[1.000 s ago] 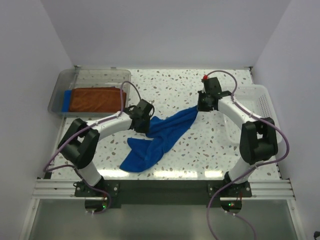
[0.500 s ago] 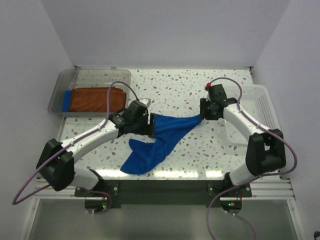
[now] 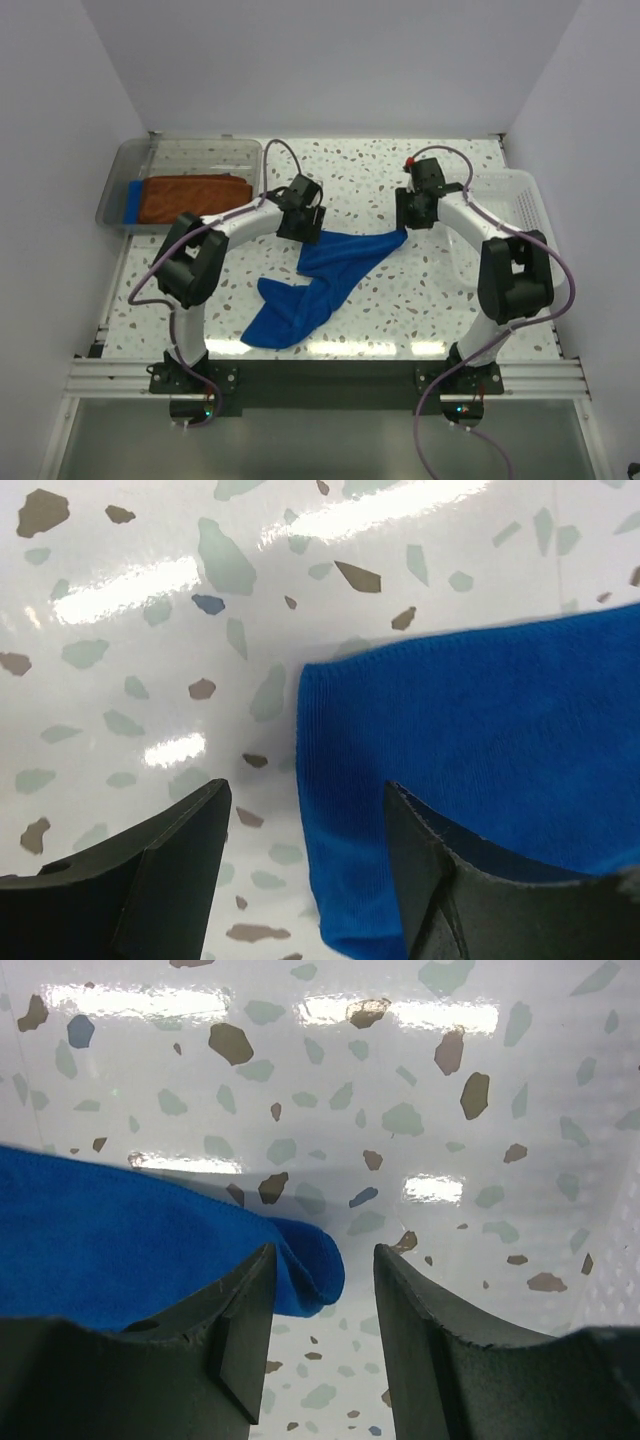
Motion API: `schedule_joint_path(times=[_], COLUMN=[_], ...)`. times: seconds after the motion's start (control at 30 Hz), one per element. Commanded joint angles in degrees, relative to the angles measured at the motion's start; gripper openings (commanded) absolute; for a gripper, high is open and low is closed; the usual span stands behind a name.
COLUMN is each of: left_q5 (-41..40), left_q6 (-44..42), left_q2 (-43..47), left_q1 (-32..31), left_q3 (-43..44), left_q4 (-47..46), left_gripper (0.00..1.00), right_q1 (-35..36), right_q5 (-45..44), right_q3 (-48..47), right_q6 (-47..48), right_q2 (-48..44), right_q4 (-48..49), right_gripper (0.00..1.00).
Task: Fold and stack the towels
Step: Flatten out the crumpled towel
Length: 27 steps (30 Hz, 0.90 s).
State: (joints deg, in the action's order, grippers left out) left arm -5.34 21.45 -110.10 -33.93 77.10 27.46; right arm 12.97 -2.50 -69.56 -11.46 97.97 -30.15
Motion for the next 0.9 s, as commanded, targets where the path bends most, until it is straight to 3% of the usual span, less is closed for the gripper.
schedule_joint_path(times=[0.0, 0.23, 0.3, 0.37, 0.4, 0.43, 0.47, 0.5, 0.53, 0.67, 0.77, 0.8, 0.87], left_q5=[-1.2, -0.3, -0.9, -2.1, -2.6, -3.1, -5.5, -8.0, -11.1, -33.8, -30.2, -29.2, -25.6], left_q6=[-2.8, -2.9, -2.6, -2.6, -2.5, -2.3, -2.0, -1.8, -1.4, 0.7, 1.6, 1.8, 2.0], left_q2=[-3.1, -7.9, -9.2, -10.5, -10.8, -11.2, -11.4, -10.8, -8.6, 0.5, 0.5, -0.3, 0.4], left_q1=[0.7, 0.8, 0.9, 0.9, 1.0, 1.2, 1.4, 1.5, 1.5, -1.1, -1.0, -0.6, -0.5], left_q3=[4.5, 6.7, 6.9, 7.1, 7.4, 7.6, 8.1, 9.1, 9.7, 10.5, 11.8, 12.4, 11.2], left_q4=[-1.4, -2.0, -2.2, -2.2, -2.2, -1.9, -0.2, 0.9, 2.3, 8.8, 10.5, 11.4, 9.6], left_gripper=[0.67, 0.62, 0.59, 0.47, 0.42, 0.27, 0.18, 0.02, 0.0, 0.02, 0.21, 0.37, 0.52], right_q1=[-0.8, -0.8, -0.9, -1.1, -1.2, -1.3, -1.3, -1.4, -1.4, -1.3, -1.3, -1.2, -1.3], right_q5=[2.3, 6.0, 6.4, 6.3, 6.2, 5.8, 5.4, 4.7, 3.6, 2.9, 3.6, 3.9, 4.7], right_q3=[-2.9, -2.2, -1.3, -0.9, -0.8, -0.9, -0.9, -1.2, -1.5, -1.6, -0.7, -0.6, -0.6], right_q6=[0.9, 1.3, 1.1, 0.9, 0.8, 0.7, 0.7, 0.7, 1.0, 1.4, 0.3, -0.3, -0.5], right_q2=[1.7, 3.9, 4.0, 4.2, 4.2, 4.1, 3.2, 2.5, 1.7, -2.2, -1.9, -1.1, -0.4], right_q4=[1.9, 2.7, 3.9, 4.4, 4.4, 4.4, 4.2, 3.9, 3.8, 4.2, 5.6, 5.9, 5.8], right_gripper=[0.47, 0.44, 0.39, 0.32, 0.24, 0.18, 0.08, 0.04, 0.0, 0.0, 0.0, 0.0, 0.0])
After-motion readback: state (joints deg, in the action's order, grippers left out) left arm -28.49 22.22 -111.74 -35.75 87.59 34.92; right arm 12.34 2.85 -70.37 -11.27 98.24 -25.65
